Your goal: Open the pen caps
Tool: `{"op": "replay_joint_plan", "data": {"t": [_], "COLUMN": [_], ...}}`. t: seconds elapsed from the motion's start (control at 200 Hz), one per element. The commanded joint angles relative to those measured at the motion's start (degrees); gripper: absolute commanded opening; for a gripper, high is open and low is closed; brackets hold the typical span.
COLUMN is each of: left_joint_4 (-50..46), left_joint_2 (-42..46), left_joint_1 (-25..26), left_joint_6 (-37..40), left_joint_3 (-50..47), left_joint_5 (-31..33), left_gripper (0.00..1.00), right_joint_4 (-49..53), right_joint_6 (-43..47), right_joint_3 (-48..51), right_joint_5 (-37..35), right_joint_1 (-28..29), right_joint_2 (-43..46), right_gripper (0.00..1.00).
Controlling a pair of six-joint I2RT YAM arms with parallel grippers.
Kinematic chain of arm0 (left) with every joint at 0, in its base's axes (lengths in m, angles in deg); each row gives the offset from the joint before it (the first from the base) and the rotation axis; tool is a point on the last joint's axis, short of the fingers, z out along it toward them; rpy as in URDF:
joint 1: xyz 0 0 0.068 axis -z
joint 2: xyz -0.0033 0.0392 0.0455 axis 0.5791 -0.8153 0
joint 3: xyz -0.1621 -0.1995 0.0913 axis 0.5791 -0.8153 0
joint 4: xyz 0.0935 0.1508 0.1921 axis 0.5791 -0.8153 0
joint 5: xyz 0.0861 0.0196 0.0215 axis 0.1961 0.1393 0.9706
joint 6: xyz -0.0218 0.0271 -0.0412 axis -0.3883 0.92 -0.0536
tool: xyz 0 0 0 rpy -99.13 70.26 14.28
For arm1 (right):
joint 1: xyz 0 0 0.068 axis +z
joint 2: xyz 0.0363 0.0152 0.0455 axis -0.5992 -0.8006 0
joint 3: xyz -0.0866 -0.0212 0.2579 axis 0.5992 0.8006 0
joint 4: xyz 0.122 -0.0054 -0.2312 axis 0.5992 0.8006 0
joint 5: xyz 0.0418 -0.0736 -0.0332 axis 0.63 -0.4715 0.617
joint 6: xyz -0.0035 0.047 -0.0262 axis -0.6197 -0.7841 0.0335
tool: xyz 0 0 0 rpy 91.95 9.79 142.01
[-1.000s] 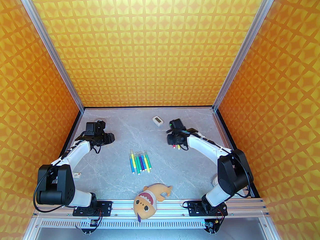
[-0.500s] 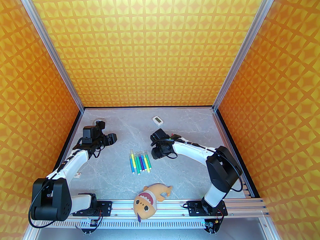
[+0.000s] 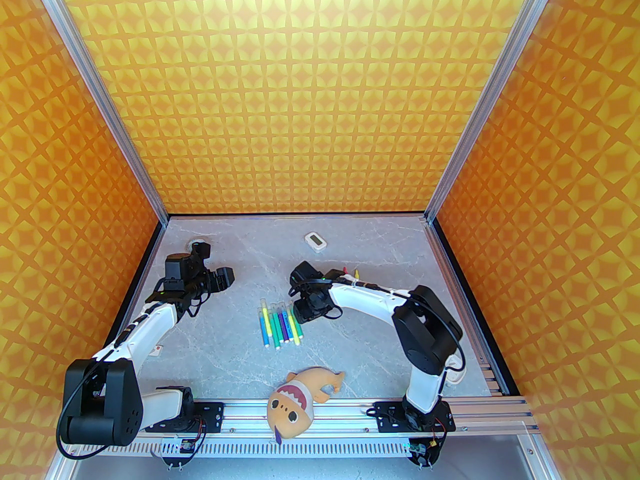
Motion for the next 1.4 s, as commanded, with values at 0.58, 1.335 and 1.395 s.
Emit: {"op": "replay_joint_plan", "data": {"t": [0.58,1.335,1.395], "left_joint_4": [1.5,1.9,1.7], "left_joint_2": [-0.7,-0.2,-0.1], "left_joint_1": [0.3,0.3,0.3], "left_joint_6": [1.1,1.1,1.2], "left_joint_3": [-0.7,-0.8,-0.7], "left_joint_5": [-1.2,-1.2,-1.2], "left_gripper": [0.70,0.70,0.70], "right_joint_4": [2.8,8.5,8.9], "right_joint_6": [-2.1,-3.1,-3.6], "right_joint_3": [-5.2,-10.7,-11.0], "right_joint_5": [0.2,-7.5,-9.0], "right_joint_1": [1.9,2.1,2.0], "right_joint_2": [-6.9,-15.0,-15.5], "right_gripper": [0.39,0.27,0.26]}}
